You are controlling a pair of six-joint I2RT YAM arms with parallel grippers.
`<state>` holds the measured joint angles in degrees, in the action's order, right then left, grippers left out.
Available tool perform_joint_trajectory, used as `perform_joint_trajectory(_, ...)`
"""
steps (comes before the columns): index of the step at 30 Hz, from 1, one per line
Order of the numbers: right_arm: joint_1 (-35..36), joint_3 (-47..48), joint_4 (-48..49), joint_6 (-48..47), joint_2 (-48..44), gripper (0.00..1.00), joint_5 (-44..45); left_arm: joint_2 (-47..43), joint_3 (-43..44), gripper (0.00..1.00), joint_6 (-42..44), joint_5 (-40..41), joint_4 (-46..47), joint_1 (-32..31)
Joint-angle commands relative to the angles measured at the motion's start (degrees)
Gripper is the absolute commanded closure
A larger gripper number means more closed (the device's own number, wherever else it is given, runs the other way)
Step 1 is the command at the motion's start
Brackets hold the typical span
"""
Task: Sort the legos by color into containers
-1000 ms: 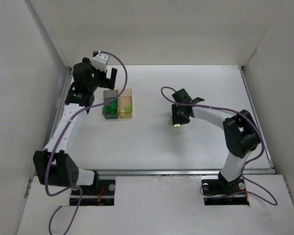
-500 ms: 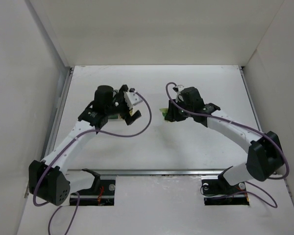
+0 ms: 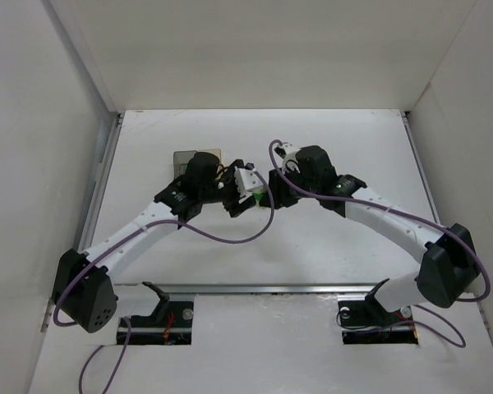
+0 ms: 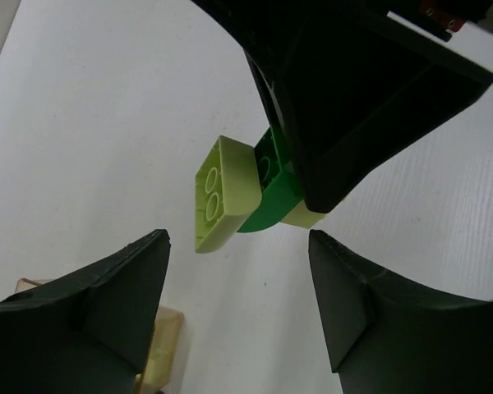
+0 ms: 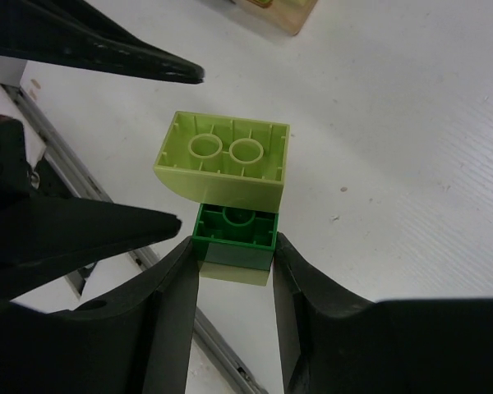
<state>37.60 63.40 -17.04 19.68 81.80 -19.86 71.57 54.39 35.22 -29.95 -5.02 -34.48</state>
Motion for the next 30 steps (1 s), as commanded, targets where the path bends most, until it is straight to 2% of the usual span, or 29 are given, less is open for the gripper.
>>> perform_joint_trajectory(1,1.6,2.2,3.6,0.1,-1.7,1.0,-1.6,0.1,2.7,0.37,1.8,0.9,0.6,-0.2)
perform_joint_trajectory(6,2.1,1.6,3.6,-0.4,-1.7,1.0,-2.1,0.1,3.2,0.48,2.4,0.9,0.6,-0.2)
perform_joint_trajectory(7,2.1,1.6,3.6,-0.4,-1.7,1.0,-2.6,0.1,3.8,0.56,2.9,0.3,0.6,-0.2)
perform_joint_trajectory(9,2.1,1.6,3.6,-0.4,-1.7,1.0,-2.6,0.1,3.8,0.68,3.7,-0.4,-0.4,-0.8)
perform_joint_trajectory(13,2.1,1.6,3.6,-1.0,-1.7,1.0,-3.2,1.4,4.8,0.83,4.4,-0.4,-1.9,-0.8)
perform_joint_trajectory(16,2.1,1.6,3.6,-1.0,-1.7,1.0,-3.2,1.4,5.4,1.0,4.4,-0.9,-2.5,-0.8)
perform_joint_trajectory(21,2.1,0.4,3.6,-1.0,-1.2,1.0,-2.6,1.4,6.0,1.0,2.1,-0.3,-3.0,-0.8)
perform_joint_trajectory(23,2.1,-0.2,2.5,-1.0,1.1,1.0,-2.0,2.0,6.5,1.0,-5.1,0.5,-2.4,1.6)
perform_joint_trajectory(30,2.1,-3.0,6.2,4.0,4.6,1.0,-3.6,5.7,8.4,1.0,-19.6,6.6,0.4,9.8)
